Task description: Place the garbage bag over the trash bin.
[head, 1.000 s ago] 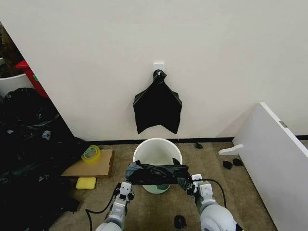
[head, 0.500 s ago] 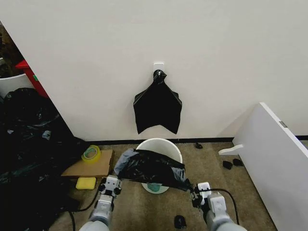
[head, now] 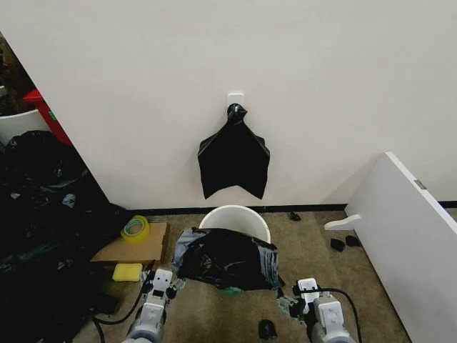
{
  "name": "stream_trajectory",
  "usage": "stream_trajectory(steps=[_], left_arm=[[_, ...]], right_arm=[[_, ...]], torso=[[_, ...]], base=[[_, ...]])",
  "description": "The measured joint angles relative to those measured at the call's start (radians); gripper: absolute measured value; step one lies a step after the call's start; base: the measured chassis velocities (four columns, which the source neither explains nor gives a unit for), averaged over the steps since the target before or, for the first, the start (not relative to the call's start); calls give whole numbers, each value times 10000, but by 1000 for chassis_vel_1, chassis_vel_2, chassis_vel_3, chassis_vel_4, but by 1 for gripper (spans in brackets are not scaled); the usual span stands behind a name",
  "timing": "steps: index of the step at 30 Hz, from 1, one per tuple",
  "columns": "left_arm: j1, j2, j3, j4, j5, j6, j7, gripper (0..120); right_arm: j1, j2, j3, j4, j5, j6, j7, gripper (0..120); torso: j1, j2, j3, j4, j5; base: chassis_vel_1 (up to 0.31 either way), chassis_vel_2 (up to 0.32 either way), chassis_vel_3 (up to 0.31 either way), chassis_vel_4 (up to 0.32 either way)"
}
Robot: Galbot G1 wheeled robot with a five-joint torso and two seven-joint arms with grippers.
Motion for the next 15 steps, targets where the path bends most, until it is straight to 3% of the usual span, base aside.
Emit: stream_trajectory(steps=[7,15], left_arm=[[599,667,-467,-598,-55,-404,-702,100],[725,856,-534,-863,-825,-152,-828,100]], right_arm=[[-345,2,-54,369,-231,27,64,100],[-24,94,-73,27,-513,275,6,100]], torso=[[0,0,0,-1,1],[0,0,1,0,1]], base=[[0,0,0,0],[0,0,0,0]])
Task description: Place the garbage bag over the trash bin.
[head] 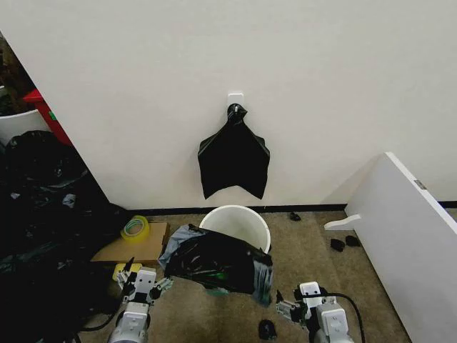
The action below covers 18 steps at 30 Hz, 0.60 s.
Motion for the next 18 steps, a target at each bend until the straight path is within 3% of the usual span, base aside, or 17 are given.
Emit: stream_trajectory(steps=[6,14,18], left_arm=[[-479,-45,-20,-256,-2023,897,997,100],[-866,-202,-112,247,-3008,1002,2641,100],[-1075,-63,-217,714,-3234,1150,2956,100]], right_arm=[[540,227,-5,-319,-83,195,-150,100],[540,309,18,60,-220,444,-278,100],[563,379,30,144,-294,565,-332,100]], torso=[[0,0,1,0,0],[0,0,0,0,0],[0,0,0,-1,-1]], base=[[0,0,0,0],[0,0,0,0],[0,0,0,0]])
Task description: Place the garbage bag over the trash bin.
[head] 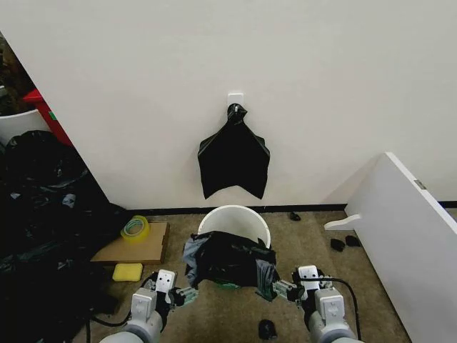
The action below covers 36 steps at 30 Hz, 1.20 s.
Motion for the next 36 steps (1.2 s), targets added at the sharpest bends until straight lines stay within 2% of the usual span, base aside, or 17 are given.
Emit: stream_trajectory(steps=[7,13,19,22,23,25,26,28,29,33,34,36], left_arm=[[43,198,-74,157,4,166,567,100],[216,863,-122,-81,337,150,824,100],[311,1162,-415,-42,938,-338,1027,100],[396,1168,-935,219,1763,-1285,894,100],[396,1168,-935,219,1763,-1285,894,100],[359,1017,-1179,641,2201,-2297,828,100],[359,1017,-1179,641,2201,-2297,828,100],[308,790,-1409,1155,2499,-3514,934,100],[308,790,-1409,1155,2499,-3514,934,100],[285,486,-1705,1556,2802,-4967,1132,100],[285,486,-1705,1556,2802,-4967,1132,100],[372,393,-1992,1577,3032,-5619,1332,100]], right_arm=[[359,267,-181,-239,-157,345,-228,100],[1424,588,-289,-1740,-193,569,-463,100],[1565,564,-191,-2121,-186,741,-575,100],[1558,476,-55,-2329,-183,937,-640,100],[1558,476,-55,-2329,-183,937,-640,100],[1571,500,-27,-2419,-183,974,-643,100],[1571,500,-27,-2419,-183,974,-643,100],[1587,529,-34,-2445,-186,980,-645,100],[1587,529,-34,-2445,-186,980,-645,100],[1526,537,-13,-2436,-229,978,-647,100],[1526,537,-13,-2436,-229,978,-647,100],[1488,532,7,-2435,-244,969,-647,100]], torso=[[0,0,0,0,-1],[0,0,0,3,4],[0,0,0,-1,2],[0,0,0,0,4],[0,0,0,0,4],[1,0,0,0,-2],[1,0,0,0,-2],[0,0,0,2,0],[0,0,0,2,0],[0,0,-1,0,0],[0,0,-1,0,0],[0,0,0,0,1]], base=[[0,0,0,0],[0,0,0,0],[0,0,0,0],[0,0,0,0],[0,0,0,0],[0,0,0,0],[0,0,0,0],[0,0,0,0],[0,0,0,0],[0,0,0,0],[0,0,0,0],[0,0,0,0]])
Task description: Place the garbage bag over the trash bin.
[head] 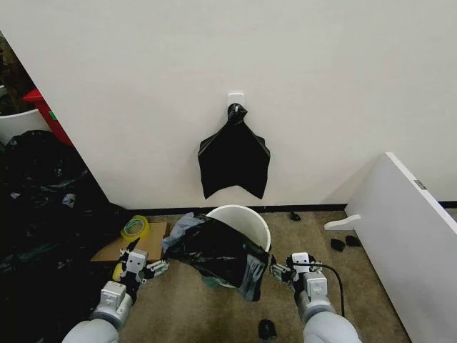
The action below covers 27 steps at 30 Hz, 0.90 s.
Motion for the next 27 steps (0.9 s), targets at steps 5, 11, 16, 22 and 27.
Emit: stream_trajectory(steps=[5,11,16,22,27], left_arm=[[54,-183,-557,246,21,-1589,1001,100],[22,-418,-689,830,-189,-3315,2160,100],[20,-481,-858,1154,-752,-4003,3809,100],[-302,-436,-1235,2119,-1594,-4367,7123,100],[-919,-455,-1717,3574,-1900,-4393,10456,100]], right_arm=[[-26,38,30,-76,-47,-8,-6,100],[-120,35,45,-34,-101,-12,-6,100],[-229,-12,99,168,-135,-12,-5,100],[-275,3,94,206,-194,-12,-6,100],[-377,15,79,240,-276,-12,-10,100]], torso=[[0,0,0,-1,2],[0,0,0,0,1],[0,0,0,0,1],[0,0,0,-1,0],[0,0,0,-2,0]], base=[[0,0,0,0],[0,0,0,0],[0,0,0,0],[0,0,0,0],[0,0,0,0]])
